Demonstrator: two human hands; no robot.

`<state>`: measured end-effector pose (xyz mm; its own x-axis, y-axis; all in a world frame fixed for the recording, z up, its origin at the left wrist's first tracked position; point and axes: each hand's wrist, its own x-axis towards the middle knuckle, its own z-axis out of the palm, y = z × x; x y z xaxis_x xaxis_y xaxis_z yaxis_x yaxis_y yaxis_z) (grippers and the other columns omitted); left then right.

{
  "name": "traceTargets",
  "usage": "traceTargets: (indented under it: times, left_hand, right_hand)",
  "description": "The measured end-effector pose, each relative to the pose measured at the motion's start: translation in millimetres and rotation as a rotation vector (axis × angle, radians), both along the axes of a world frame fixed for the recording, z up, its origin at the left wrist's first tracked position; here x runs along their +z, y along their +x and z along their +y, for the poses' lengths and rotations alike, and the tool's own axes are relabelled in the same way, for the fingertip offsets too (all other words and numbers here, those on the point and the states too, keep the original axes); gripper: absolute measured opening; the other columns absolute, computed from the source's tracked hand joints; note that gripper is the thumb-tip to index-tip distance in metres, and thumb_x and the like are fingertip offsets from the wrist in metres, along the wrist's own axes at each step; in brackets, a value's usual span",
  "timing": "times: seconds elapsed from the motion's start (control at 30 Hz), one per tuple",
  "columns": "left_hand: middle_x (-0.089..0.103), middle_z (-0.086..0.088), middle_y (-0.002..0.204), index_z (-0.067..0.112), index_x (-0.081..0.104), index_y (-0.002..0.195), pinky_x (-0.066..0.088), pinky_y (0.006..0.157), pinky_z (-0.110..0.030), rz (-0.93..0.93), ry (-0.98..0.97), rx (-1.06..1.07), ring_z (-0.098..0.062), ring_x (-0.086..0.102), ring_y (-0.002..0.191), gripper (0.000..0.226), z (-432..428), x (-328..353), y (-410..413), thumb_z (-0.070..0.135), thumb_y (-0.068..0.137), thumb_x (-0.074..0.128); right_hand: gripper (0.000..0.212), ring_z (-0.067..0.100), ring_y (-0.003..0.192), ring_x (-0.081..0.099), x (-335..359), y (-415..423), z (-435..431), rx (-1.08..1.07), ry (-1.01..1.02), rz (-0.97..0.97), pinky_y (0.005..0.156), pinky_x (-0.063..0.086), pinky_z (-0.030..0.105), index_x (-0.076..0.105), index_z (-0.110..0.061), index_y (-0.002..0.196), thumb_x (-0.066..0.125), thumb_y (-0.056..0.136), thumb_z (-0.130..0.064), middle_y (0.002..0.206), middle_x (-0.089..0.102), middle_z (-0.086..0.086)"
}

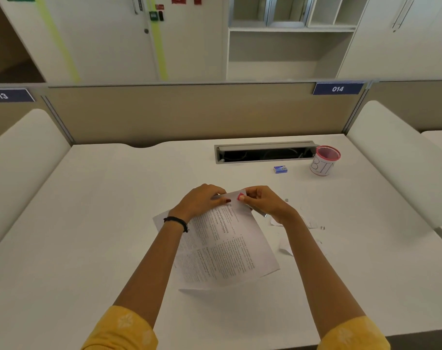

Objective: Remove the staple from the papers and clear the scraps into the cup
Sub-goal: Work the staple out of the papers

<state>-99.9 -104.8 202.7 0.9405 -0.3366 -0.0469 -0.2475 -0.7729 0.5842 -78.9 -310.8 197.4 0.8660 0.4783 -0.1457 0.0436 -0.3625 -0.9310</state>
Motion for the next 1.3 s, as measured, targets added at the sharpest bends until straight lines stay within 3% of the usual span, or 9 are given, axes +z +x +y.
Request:
traceTargets:
  times: [0.27,0.57,0.73,0.9,1.07,1.2,1.3]
  left_hand:
    - [0.067,-0.008,0.098,0.011,0.064,0.1,0.037,0.063,-0.012,-0.053,0.083,-0.015,-0.015,0.055,0.073,0.034,-3,2,4,0.04,0.092,0.048]
    - [0.067,-0.008,0.095,0.011,0.063,0.094,0.037,0.062,-0.012,-0.051,0.086,-0.031,-0.015,0.054,0.071,0.033,-9,-3,3,0.039,0.092,0.047]
    - [0.067,-0.008,0.097,0.012,0.064,0.097,0.036,0.061,-0.013,-0.038,0.079,-0.027,-0.014,0.053,0.071,0.032,-8,-4,5,0.04,0.092,0.048]
    - [0.066,-0.009,0.101,0.013,0.063,0.101,0.04,0.072,-0.022,-0.027,0.05,-0.013,-0.016,0.054,0.076,0.031,-9,-2,8,0.039,0.092,0.048]
    - [0.065,-0.008,0.105,0.014,0.061,0.106,0.039,0.072,-0.023,-0.016,0.026,0.016,-0.012,0.052,0.078,0.034,-12,-6,14,0.042,0.091,0.048]
    - [0.065,-0.009,0.102,0.015,0.06,0.104,0.038,0.069,-0.02,0.003,0.002,0.013,-0.015,0.055,0.077,0.032,-20,-4,16,0.041,0.092,0.047]
    - [0.064,-0.009,0.11,0.012,0.059,0.113,0.042,0.077,-0.026,0.008,-0.011,0.036,-0.022,0.06,0.09,0.039,-26,-5,17,0.042,0.091,0.048]
  right_hand:
    - [0.022,0.016,0.094,0.064,-12,-4,-1,-0.047,0.123,-0.011,0.072,0.054,0.017,0.063,-0.016,0.108,0.055,0.09,-0.025,0.104,0.066,-0.002]
    - [0.018,0.014,0.09,0.065,-18,-6,-5,-0.069,0.149,-0.001,0.069,0.054,0.018,0.065,-0.019,0.103,0.056,0.089,-0.026,0.101,0.067,-0.002]
    - [0.024,0.018,0.095,0.064,-19,-7,-9,-0.028,0.144,0.038,0.073,0.054,0.023,0.061,-0.019,0.11,0.051,0.091,-0.029,0.105,0.065,-0.001]
    - [0.027,0.0,0.072,0.063,-17,-10,-13,-0.086,0.215,0.04,0.058,0.048,0.012,0.057,-0.008,0.117,0.046,0.095,-0.02,0.095,0.063,-0.005]
    - [0.02,0.015,0.08,0.062,-17,-7,-23,-0.156,0.262,0.035,0.067,0.054,0.018,0.058,-0.019,0.11,0.045,0.095,-0.02,0.095,0.065,-0.004]
    - [0.023,0.018,0.083,0.061,-20,-3,-30,-0.187,0.282,0.031,0.068,0.054,0.02,0.058,-0.018,0.113,0.044,0.095,-0.021,0.098,0.065,-0.003]
    - [0.025,0.017,0.085,0.064,-22,1,-39,-0.231,0.3,0.025,0.069,0.054,0.019,0.057,-0.014,0.116,0.044,0.095,-0.019,0.101,0.066,-0.001]
